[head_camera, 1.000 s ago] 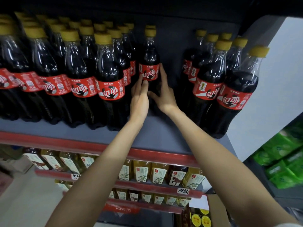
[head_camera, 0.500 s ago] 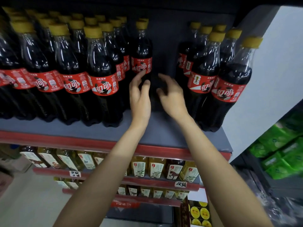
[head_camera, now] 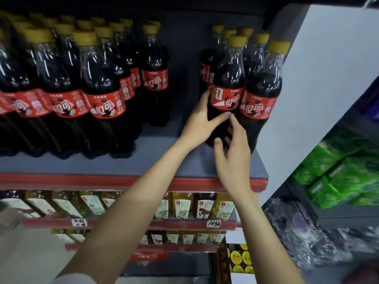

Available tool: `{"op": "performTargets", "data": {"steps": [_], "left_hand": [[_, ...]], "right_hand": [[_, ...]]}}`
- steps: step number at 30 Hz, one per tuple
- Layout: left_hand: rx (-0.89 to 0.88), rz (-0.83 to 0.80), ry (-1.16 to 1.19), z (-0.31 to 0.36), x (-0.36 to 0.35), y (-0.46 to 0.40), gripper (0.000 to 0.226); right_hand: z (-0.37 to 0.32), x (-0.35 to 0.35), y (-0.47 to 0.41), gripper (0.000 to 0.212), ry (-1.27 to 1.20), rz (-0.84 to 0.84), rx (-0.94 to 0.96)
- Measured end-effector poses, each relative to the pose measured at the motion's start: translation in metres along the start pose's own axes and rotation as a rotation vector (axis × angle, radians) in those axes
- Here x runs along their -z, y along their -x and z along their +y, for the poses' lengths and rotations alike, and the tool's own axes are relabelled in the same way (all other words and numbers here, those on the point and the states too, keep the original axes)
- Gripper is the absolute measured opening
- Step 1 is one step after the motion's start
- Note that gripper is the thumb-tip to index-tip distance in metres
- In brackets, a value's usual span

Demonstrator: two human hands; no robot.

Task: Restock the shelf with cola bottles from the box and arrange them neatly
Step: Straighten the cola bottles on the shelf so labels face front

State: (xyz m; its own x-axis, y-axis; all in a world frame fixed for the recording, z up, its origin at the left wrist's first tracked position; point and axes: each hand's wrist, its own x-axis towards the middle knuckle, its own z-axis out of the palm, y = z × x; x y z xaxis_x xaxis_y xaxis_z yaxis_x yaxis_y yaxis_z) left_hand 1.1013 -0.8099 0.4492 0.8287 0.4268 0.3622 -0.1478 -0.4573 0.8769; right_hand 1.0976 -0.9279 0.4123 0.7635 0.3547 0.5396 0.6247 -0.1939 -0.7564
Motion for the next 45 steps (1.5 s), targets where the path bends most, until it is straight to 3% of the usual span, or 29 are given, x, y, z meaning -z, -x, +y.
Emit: {"op": "performTargets", "data": {"steps": [4,8,13,16,20,31,36,41,43,45], "left_hand": [[-0.038,-0.016,-0.008,-0.005,0.025,0.011,0.08],[-0.031,-0.011,0.018,-0.011,0.057,0.026,0.079],[-0.014,0.222,-0.008,-0.018,0.073,0.041,0.073],[0.001,0.425,-0.018,-0.02,0.074,0.049,0.062],[0.053,0.563,-0.01,-0.015,0.072,0.059,0.048],[0.185,0.568,-0.013,-0.014,0.072,0.066,0.047],[0.183,0.562,0.007,-0.007,0.068,0.071,0.045],[-0.07,0.662,0.13,0.008,0.045,0.084,0.028],[-0.129,0.562,0.209,0.008,0.031,0.078,0.026],[-0.104,0.36,0.259,0.011,0.015,0.067,0.028]], "right_hand": [[-0.006,-0.007,-0.003,0.064,0.043,-0.021,0.011],[-0.011,-0.024,-0.026,0.082,-0.039,-0.233,-0.015],[-0.027,-0.05,-0.049,0.092,-0.07,-0.398,-0.006],[-0.032,-0.069,-0.054,0.09,-0.095,-0.403,0.006],[-0.039,-0.09,-0.058,0.085,-0.127,-0.407,0.023],[-0.042,-0.112,-0.06,0.086,-0.021,-0.315,0.013],[-0.046,-0.101,-0.059,0.082,-0.028,-0.372,0.028],[-0.037,-0.033,-0.026,0.027,-0.154,-0.093,0.23],[-0.027,-0.001,-0.007,0.021,-0.172,0.128,0.265],[-0.009,0.023,0.003,0.022,-0.128,0.338,0.25]]}}
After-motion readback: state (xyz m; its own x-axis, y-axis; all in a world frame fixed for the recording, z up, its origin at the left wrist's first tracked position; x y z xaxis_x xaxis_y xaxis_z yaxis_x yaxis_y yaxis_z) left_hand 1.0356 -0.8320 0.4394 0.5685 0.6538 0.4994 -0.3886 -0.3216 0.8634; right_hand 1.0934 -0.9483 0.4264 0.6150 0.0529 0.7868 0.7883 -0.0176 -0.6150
